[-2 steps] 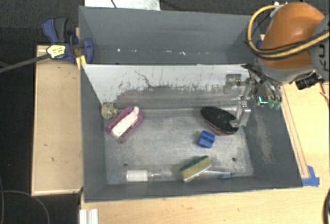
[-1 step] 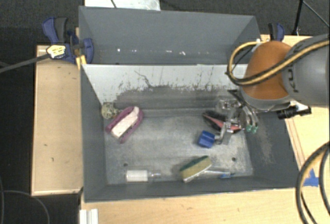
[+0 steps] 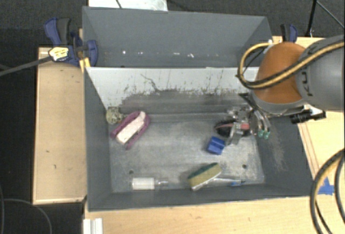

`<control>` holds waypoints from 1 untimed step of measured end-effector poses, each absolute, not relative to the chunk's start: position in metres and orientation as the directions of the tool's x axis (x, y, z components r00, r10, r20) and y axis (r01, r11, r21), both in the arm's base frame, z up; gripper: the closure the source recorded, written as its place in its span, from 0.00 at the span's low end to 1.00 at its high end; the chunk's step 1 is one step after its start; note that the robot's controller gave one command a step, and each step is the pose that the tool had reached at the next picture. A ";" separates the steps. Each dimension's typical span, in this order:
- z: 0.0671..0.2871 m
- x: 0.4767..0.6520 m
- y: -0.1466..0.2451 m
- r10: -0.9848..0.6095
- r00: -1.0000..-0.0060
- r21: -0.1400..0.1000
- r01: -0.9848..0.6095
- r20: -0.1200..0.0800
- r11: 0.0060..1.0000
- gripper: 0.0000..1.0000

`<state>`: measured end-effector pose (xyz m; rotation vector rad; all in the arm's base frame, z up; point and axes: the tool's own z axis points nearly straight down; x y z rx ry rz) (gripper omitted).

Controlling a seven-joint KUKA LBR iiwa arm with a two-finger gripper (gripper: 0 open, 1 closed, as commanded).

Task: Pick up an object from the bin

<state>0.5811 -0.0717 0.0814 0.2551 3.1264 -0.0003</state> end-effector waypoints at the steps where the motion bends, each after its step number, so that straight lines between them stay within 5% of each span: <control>1: 0.226 0.583 -0.058 0.126 -0.992 0.001 0.126 -0.010 0.992 1.00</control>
Offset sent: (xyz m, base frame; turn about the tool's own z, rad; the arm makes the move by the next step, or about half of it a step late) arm -0.0003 0.0139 0.1397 -0.0305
